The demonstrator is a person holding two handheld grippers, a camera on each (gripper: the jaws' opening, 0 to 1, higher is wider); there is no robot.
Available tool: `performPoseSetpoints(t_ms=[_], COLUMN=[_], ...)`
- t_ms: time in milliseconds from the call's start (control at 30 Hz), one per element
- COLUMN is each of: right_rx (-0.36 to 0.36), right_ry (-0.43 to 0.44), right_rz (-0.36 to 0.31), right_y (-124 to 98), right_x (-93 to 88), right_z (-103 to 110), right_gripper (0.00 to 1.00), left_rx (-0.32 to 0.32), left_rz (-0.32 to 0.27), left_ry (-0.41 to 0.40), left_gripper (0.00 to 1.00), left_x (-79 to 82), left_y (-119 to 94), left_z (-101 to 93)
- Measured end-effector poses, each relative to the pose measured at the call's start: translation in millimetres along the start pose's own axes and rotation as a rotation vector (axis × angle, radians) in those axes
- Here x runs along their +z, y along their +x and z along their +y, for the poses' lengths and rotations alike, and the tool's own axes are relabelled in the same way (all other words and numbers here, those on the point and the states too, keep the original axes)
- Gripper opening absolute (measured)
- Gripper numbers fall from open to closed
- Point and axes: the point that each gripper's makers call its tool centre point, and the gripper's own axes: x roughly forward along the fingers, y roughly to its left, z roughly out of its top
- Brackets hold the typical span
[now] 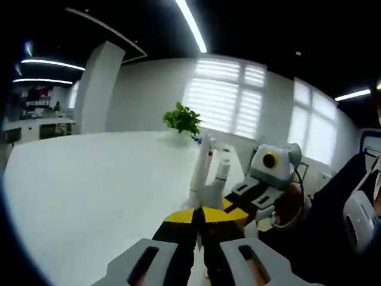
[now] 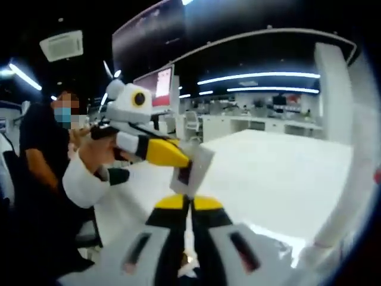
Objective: Arrange the skincare products in the storage area until every visible bottle or jar stands upright without overlapping.
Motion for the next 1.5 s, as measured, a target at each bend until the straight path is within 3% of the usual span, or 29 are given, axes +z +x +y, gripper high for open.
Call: performPoseSetpoints(t_ms=[133, 333, 867, 1100, 1400, 1500], right_rx=[-0.020, -0.061, -0.110, -0.102, -0.118, -0.130], right_ry=[0.010, 0.013, -0.050, -0.071, -0.123, -0.142], right_rz=[-0.017, -0.035, 0.042, 0.084, 0.130, 0.141], right_y=[-2.2, -5.9, 4.3, 9.4, 10.9, 10.9], right_x=[2.3, 4.2, -15.0, -26.8, -35.3, -36.5], right_z=[-6.2, -16.6, -26.4, -26.2, -26.5, -27.9], right_gripper=[0.10, 0.07, 0.04, 0.03, 0.04, 0.04], left_rx=[-0.008, 0.002, 0.017, 0.060, 0.051, 0.055], left_rz=[0.005, 0.029, 0.142, 0.204, 0.285, 0.288], left_ry=[-0.023, -0.040, -0.081, -0.065, -0.019, -0.024], left_gripper=[0.01, 0.01, 0.01, 0.01, 0.01, 0.01], left_x=[-3.3, -10.3, -37.2, -50.9, -68.1, -69.3], left_y=[-3.6, -2.7, 8.1, 12.6, 18.6, 21.9], left_z=[0.1, 7.3, 20.1, 30.2, 32.6, 32.9])
